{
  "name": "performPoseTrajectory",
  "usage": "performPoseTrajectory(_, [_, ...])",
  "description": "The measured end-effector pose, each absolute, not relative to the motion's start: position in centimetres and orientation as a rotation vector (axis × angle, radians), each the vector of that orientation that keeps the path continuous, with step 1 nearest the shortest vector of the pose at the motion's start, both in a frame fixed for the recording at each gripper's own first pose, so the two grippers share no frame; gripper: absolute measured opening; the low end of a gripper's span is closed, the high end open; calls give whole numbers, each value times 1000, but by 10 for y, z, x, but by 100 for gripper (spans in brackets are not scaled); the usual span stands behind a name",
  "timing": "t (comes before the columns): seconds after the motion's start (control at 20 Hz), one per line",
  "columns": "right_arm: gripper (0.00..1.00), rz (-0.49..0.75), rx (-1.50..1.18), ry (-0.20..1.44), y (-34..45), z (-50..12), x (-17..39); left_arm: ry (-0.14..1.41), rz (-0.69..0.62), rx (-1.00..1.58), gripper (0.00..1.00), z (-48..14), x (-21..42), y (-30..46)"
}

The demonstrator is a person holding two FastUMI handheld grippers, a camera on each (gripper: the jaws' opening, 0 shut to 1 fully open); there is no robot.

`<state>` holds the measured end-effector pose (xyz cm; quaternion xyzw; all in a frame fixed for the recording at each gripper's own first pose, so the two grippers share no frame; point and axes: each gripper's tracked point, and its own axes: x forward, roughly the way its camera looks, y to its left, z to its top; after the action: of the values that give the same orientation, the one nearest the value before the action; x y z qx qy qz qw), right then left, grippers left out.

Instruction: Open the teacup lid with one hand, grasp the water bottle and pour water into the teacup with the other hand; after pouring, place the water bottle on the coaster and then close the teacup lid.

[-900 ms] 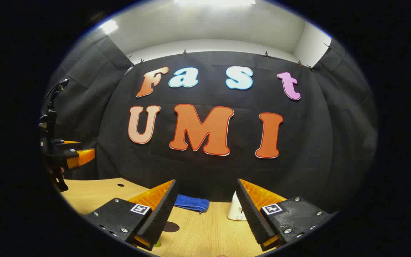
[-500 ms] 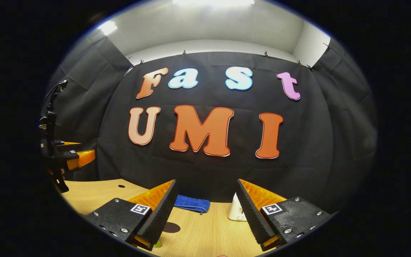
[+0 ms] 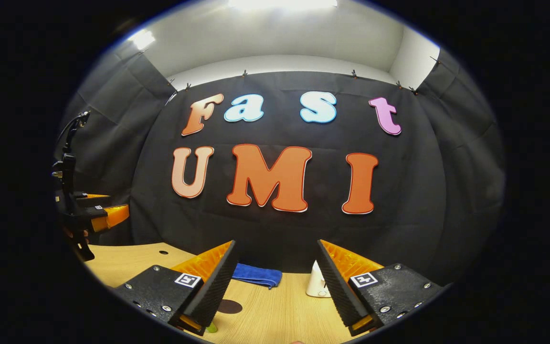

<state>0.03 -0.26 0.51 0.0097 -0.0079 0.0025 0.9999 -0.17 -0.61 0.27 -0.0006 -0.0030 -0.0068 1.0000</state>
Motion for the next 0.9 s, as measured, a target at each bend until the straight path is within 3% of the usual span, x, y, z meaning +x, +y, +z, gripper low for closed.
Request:
performPoseTrajectory(0.1, [98, 8, 18, -6, -2, 1, 0, 6, -20, -10, 96, -3, -2, -5])
performPoseTrajectory(0.9, [98, 185, 31, 83, 42, -70, -31, 138, -122, -2, 99, -85, -26, -36])
